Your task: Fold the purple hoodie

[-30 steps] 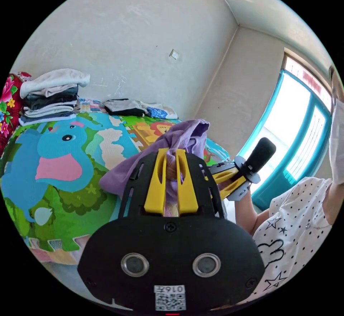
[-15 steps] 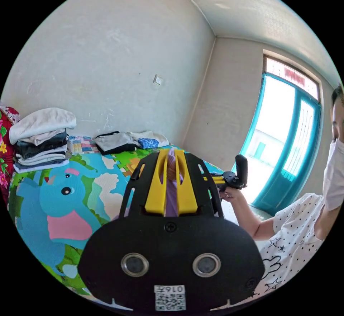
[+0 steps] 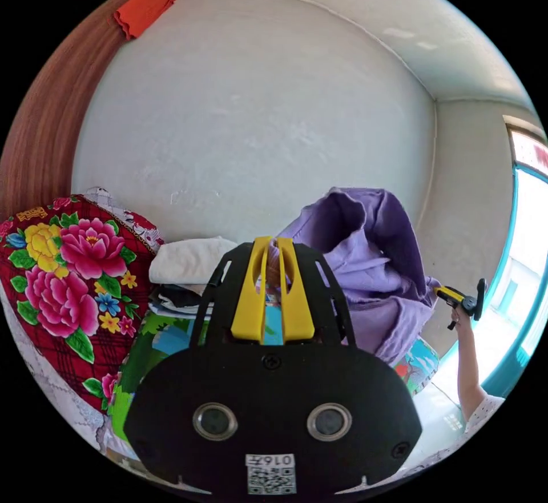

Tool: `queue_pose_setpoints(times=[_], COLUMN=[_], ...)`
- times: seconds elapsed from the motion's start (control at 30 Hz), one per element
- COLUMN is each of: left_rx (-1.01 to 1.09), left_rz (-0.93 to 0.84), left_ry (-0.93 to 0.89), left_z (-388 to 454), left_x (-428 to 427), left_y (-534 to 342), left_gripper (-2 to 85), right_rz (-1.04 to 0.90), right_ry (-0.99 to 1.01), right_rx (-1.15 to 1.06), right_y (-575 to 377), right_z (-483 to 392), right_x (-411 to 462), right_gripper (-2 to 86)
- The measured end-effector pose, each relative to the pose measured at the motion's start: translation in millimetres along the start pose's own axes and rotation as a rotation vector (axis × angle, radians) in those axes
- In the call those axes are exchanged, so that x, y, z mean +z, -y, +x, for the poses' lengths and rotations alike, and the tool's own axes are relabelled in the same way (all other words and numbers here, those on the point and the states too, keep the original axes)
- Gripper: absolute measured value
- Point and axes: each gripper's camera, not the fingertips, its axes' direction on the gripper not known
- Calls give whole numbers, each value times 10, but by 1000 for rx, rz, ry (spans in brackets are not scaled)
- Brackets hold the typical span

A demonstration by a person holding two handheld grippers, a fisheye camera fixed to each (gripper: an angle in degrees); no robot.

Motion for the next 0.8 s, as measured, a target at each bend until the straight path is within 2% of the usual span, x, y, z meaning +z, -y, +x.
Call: queue_pose_setpoints(times=[0.17, 0.23, 0.3, 0.37, 0.4, 0.47, 0.5, 0.53, 0.6, 0.67, 0.73, 0.8], left_rx=[-88, -119, -82, 48, 87, 130, 121, 112, 118, 132, 149, 157], left_rz=[-151, -219, -266, -411, -468, -688, -716, -732, -697, -623, -583, -574], left_ry=[-70, -91, -62, -12, -15, -14, 1, 29, 12, -60, -150, -269], left_z=[-418, -529, -557, -489, -476, -515, -535, -565, -550, -421, -246, -38], left_x=[394, 570, 720, 1080, 1188, 1506, 1535, 1537, 1459, 1347, 1320, 1341], left_y=[-429, -624, -853, -1281, -1397, -1793, -1859, -1948, -1991, -1970, -1963, -1987], left_gripper=[-3, -2, 3, 20, 27, 61, 64, 70, 77, 83, 87, 89], right_rz=[-12, -81, -153, -205, -272, -452, -573, -608, -541, -429, -319, -250], right_ry=[-52, -32, -13, 14, 33, 89, 100, 26, -85, -14, 249, 430], right_rx=[31, 57, 9, -3, -41, -124, -116, -103, -110, -133, -175, -218], right_y=[-43, -28, -34, -93, -159, -304, -405, -484, -554, -562, -518, -484], right_z=[130, 151, 82, 17, -67, -209, -255, -295, -417, -633, -1011, -1349], right_x=[202, 375, 532, 723, 926, 1304, 1516, 1621, 1592, 1460, 1323, 1281], right_gripper=[10, 11, 13, 17, 21, 31, 42, 48, 56, 67, 87, 101])
